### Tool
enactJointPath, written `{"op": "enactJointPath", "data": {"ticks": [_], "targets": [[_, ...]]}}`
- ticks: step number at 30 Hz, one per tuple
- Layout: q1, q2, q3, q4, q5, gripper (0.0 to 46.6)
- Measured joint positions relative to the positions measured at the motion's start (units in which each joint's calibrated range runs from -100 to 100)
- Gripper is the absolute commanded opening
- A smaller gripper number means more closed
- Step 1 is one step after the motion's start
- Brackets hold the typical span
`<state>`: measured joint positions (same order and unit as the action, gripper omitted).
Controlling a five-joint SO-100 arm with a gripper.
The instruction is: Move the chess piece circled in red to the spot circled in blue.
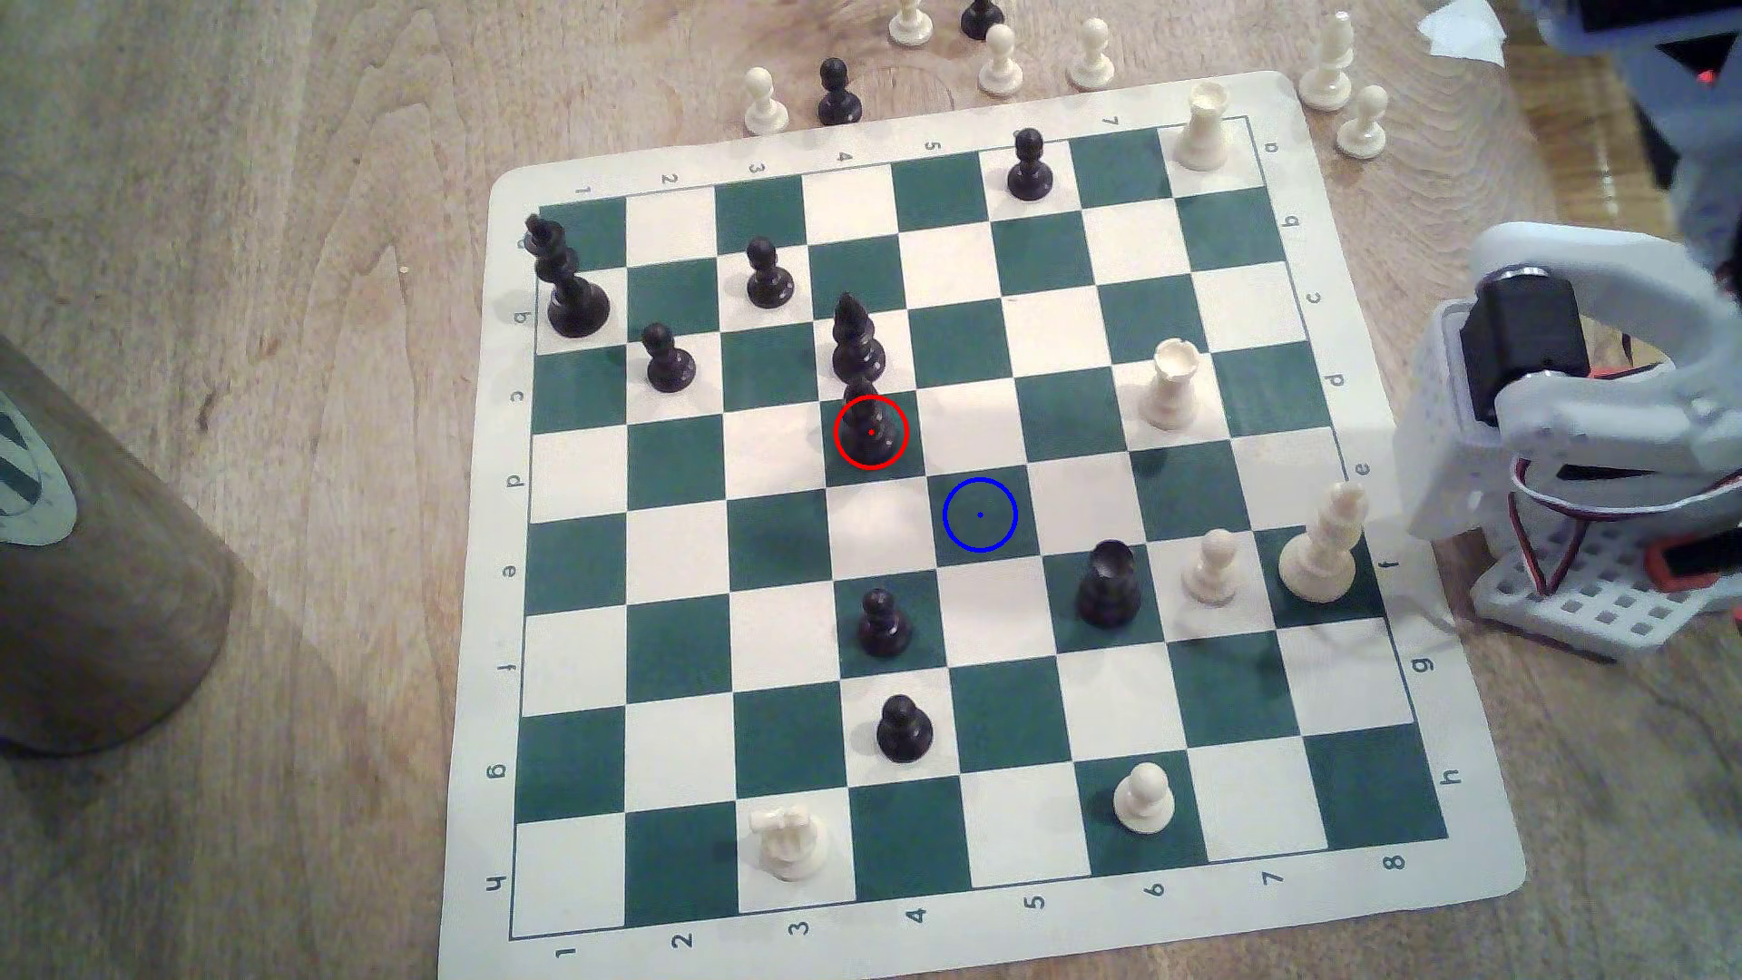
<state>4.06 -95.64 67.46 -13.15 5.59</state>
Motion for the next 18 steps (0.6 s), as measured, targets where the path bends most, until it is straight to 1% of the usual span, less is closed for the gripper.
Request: {"op": "enactJointPath", "data": {"ticks": [1, 2, 5, 6, 8, 9, 10, 11, 13, 15, 16, 17, 18], "targets": [[0.44, 0.0, -2.26, 4.7, -0.15, 4.7], [1.11, 0.0, -6.15, 14.18, -0.54, 4.5], [2.58, 0.0, -9.85, 27.33, -1.76, 0.2], [3.83, 0.0, -12.02, 36.49, -2.25, 0.2], [4.87, -0.08, -13.29, 44.06, -2.83, 0.2], [5.97, -0.08, -14.19, 47.81, -3.66, 1.1], [7.74, -0.08, -15.73, 55.78, -4.84, 2.6], [8.26, -0.08, -16.09, 59.2, -5.18, 3.4], [9.0, -0.08, -16.27, 65.66, -5.96, 4.7], [9.0, 0.75, -16.27, 75.7, -7.37, 4.8], [8.7, 1.01, -16.27, 78.01, -7.77, 5.0], [8.19, 1.51, -16.27, 79.76, -8.3, 6.3], [7.23, 2.68, -16.27, 81.75, -9.18, 10.9]]}}
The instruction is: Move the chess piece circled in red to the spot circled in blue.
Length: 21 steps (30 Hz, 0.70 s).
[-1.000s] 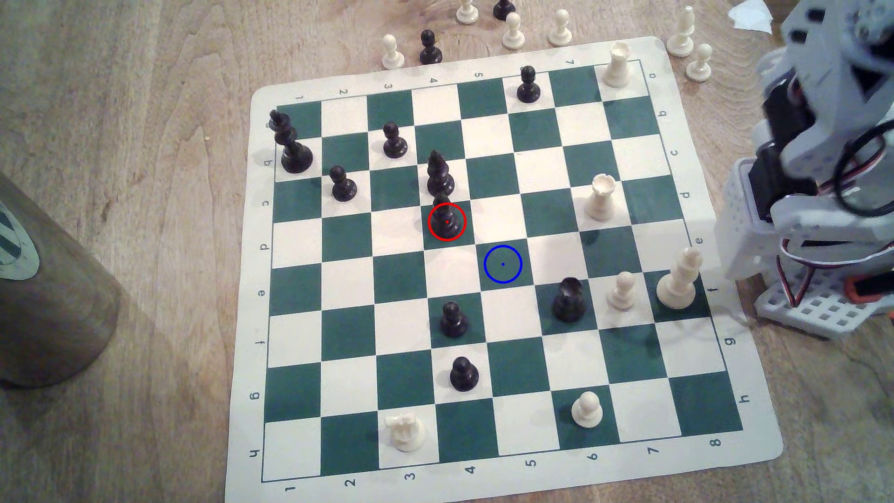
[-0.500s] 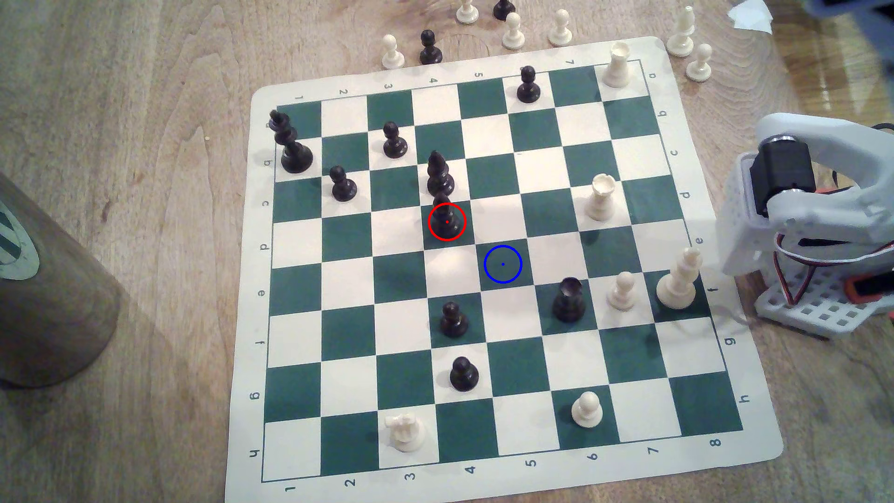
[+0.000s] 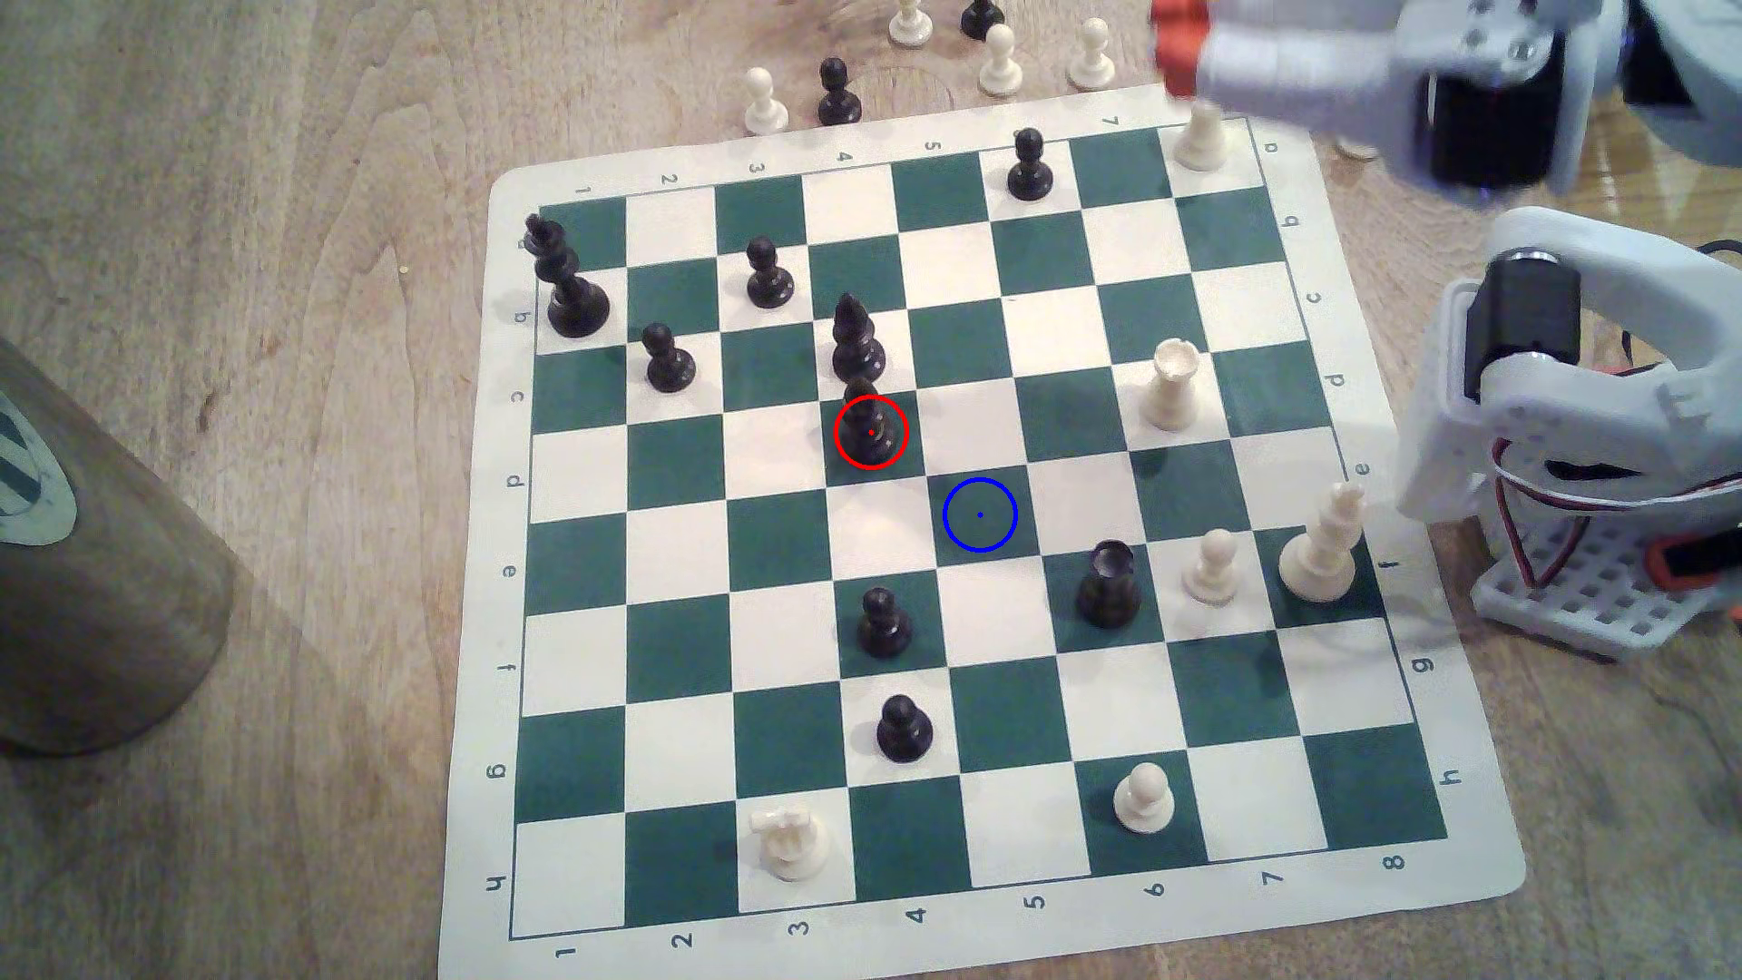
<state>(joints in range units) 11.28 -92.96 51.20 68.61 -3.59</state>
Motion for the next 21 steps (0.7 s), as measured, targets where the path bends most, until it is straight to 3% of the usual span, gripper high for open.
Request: {"op": "enactJointPath", "data": {"ticks": [5, 10, 21], "targets": [[-2.29, 10.14, 0.0, 3.19, -3.71, 15.8], [-2.36, 25.72, -4.07, 2.23, -7.28, 15.3], [-2.65, 57.48, -21.96, 1.99, -10.99, 15.9]]}}
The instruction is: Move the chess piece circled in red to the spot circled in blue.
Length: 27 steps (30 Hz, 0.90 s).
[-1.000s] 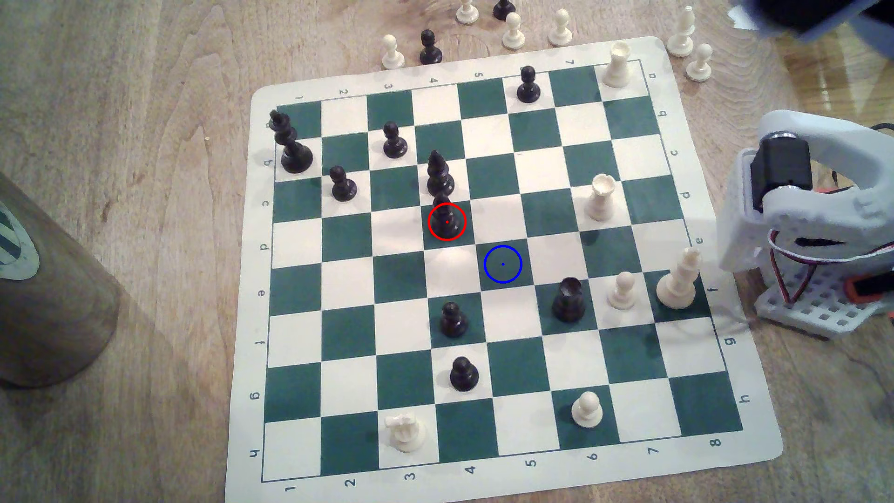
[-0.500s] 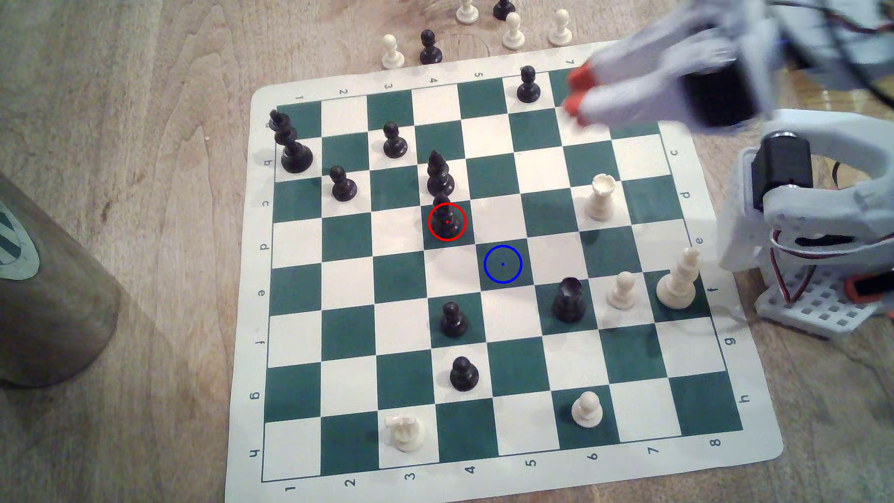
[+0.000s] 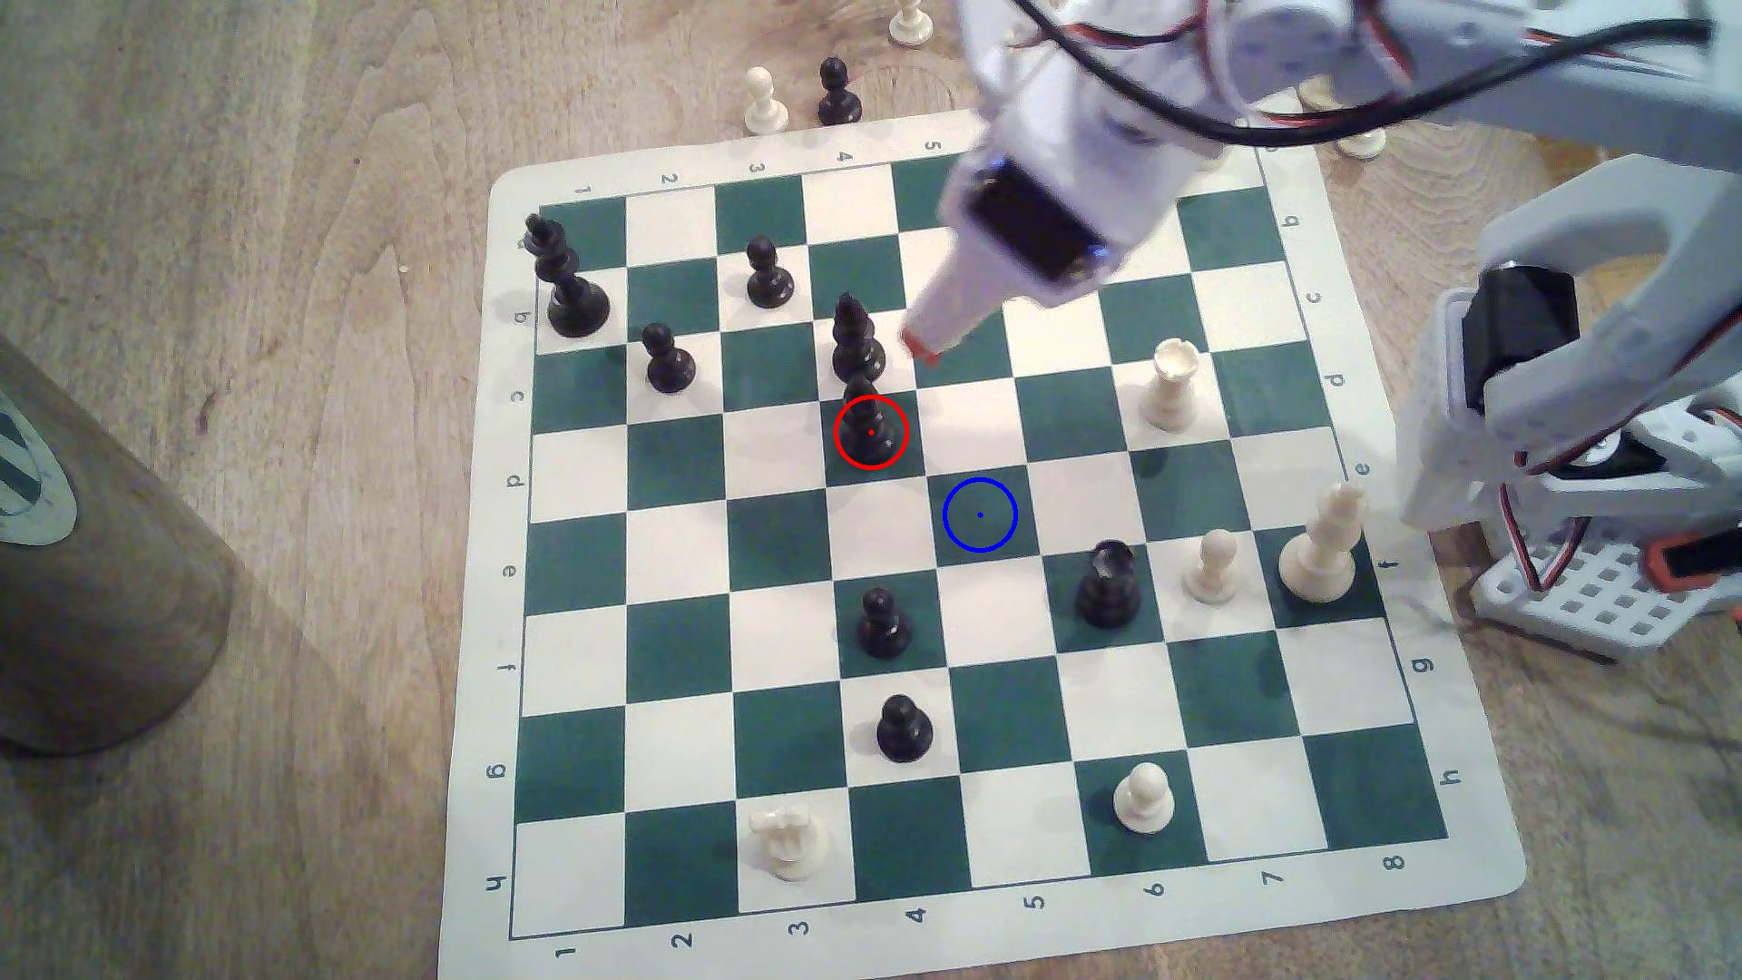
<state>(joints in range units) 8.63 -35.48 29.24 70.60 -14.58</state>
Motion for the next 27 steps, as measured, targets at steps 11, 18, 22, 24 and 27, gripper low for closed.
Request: {"op": "enactJointPath", "data": {"ticks": [11, 18, 22, 24, 27], "targets": [[0.07, 18.35, -5.69, -6.14, -0.34, 16.2], [1.92, 25.47, -6.15, -11.39, -0.1, 17.0], [2.29, 29.91, -6.51, -13.15, 0.24, 16.9], [2.29, 31.25, -6.6, -13.39, 0.24, 16.8], [2.36, 31.67, -6.6, -13.39, 0.24, 16.8]]}}
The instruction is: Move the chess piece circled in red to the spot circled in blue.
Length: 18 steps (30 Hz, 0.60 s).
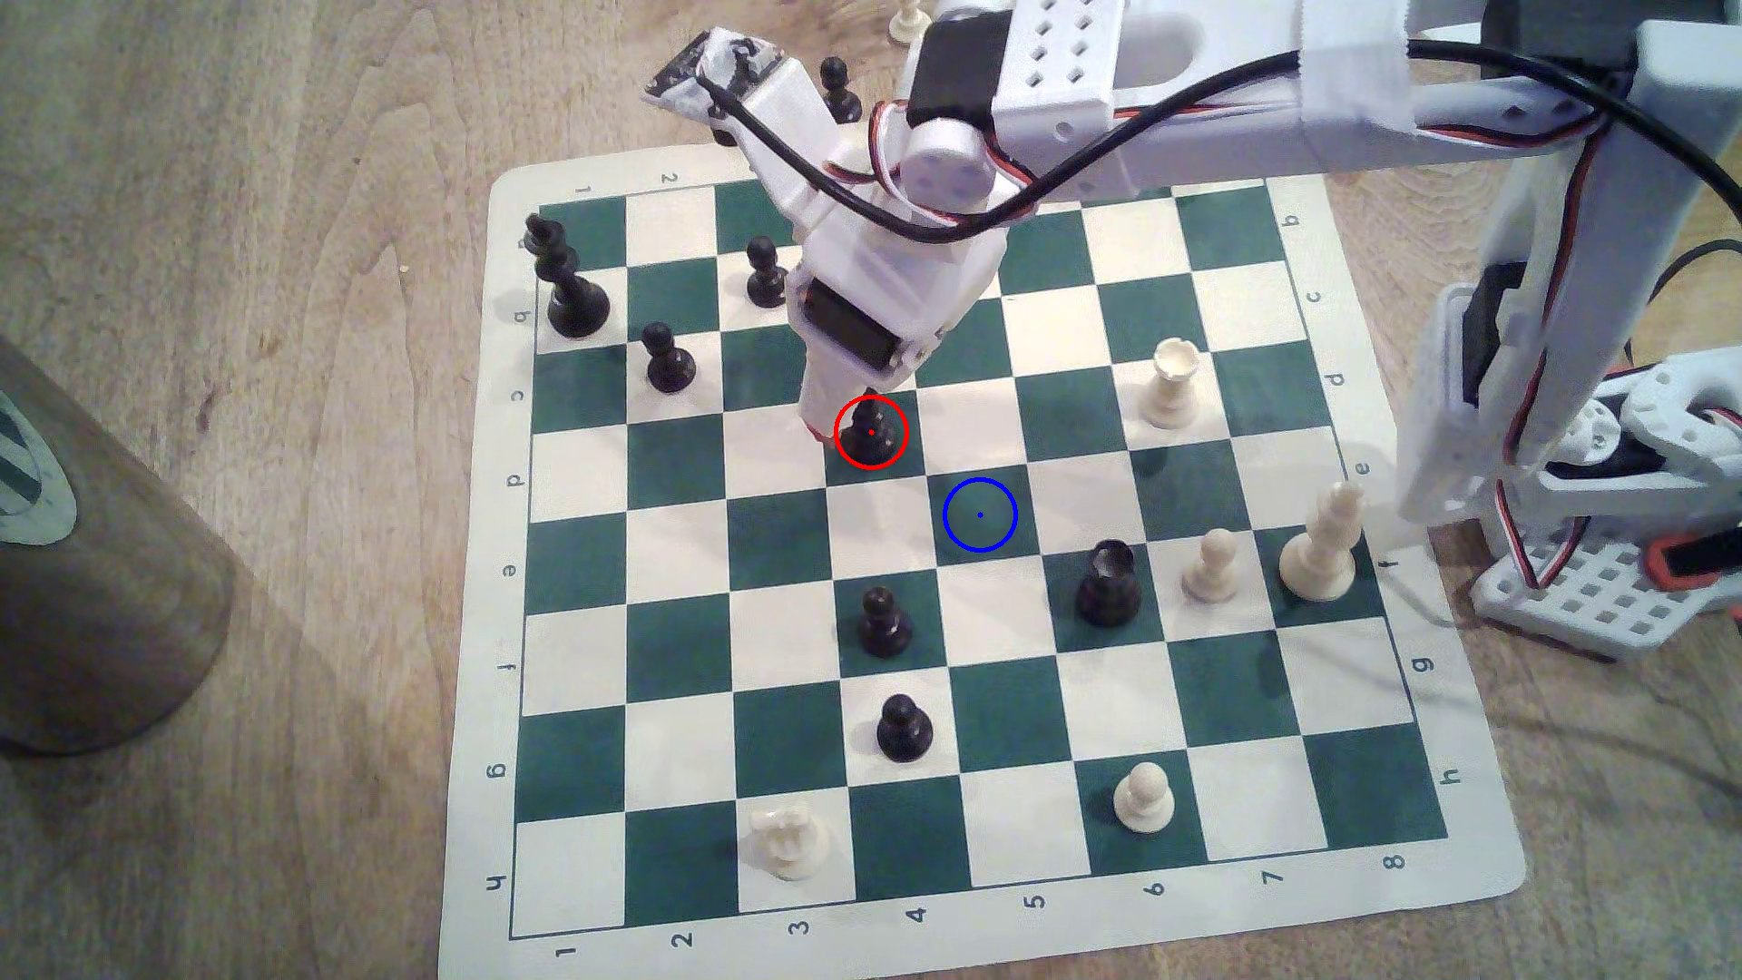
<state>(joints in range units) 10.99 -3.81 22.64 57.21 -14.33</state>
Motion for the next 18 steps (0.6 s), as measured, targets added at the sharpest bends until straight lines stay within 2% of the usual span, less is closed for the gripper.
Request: {"op": "enactJointPath", "data": {"ticks": [18], "targets": [[0.44, 4.86, 0.0, -1.67, -0.34, 16.6]]}}
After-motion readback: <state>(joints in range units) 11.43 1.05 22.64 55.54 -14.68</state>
